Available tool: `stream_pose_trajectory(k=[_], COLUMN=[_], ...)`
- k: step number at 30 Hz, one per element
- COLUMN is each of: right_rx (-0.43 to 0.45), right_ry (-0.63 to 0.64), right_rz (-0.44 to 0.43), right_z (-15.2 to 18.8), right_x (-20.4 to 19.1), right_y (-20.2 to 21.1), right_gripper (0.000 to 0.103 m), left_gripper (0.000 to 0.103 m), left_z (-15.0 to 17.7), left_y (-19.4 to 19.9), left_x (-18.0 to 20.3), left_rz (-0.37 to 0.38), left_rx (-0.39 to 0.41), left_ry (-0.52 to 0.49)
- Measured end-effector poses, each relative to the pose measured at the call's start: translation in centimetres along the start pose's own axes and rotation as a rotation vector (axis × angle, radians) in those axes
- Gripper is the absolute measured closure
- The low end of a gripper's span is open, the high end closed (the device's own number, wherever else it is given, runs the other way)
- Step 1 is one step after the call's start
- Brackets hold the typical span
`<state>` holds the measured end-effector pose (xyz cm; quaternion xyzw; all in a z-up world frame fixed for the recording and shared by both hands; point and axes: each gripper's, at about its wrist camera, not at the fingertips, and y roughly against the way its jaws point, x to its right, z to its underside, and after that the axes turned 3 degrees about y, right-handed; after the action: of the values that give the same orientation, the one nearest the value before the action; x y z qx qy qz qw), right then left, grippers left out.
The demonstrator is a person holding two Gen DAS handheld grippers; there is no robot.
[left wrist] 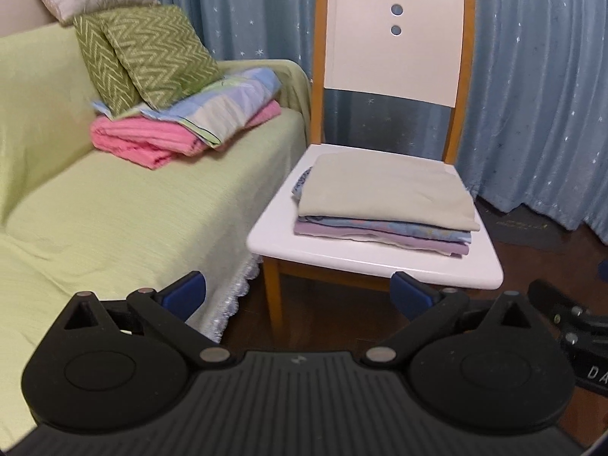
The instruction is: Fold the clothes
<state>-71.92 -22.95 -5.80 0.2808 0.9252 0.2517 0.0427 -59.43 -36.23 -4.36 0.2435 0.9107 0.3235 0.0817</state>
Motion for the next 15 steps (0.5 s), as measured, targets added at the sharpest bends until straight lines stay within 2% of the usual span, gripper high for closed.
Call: stream_pose_trajectory(k=[2,5,8,12,15], right_rx=[0.019,0.051,0.081,0.027,0.001], right_ry=[-0.011,-0.029,-0.034,-0.051,-0.035], right_rz=[0.055,0.090,0.066,-0.007,-0.008], right_z=[0.0,0.2,0.7,0.8,0.7], right_x=[-0.3,-0.5,-0.4,0.0,-0.1], right_y=[0.6,1.4,2.2,2.3,2.3], right_gripper=[0.000,0.000,0.000,0.000,0.000], left_gripper=[0.001,0.001,0.001,0.001,0.001], left_z=[0.3,0.7,1.1,1.6,1.8], left_y=[0.7,1.8,2.6,3.5,3.6], left_x=[0.6,1.2,1.6,2.0,1.9], left_rz=[-0.010,-0.020,-0.031,-0.042,-0.037], left_rx=[0.011,0.035,0.042,0.047,0.037], left_ry=[-0.024,-0.047,-0.071,-0.094,-0.091])
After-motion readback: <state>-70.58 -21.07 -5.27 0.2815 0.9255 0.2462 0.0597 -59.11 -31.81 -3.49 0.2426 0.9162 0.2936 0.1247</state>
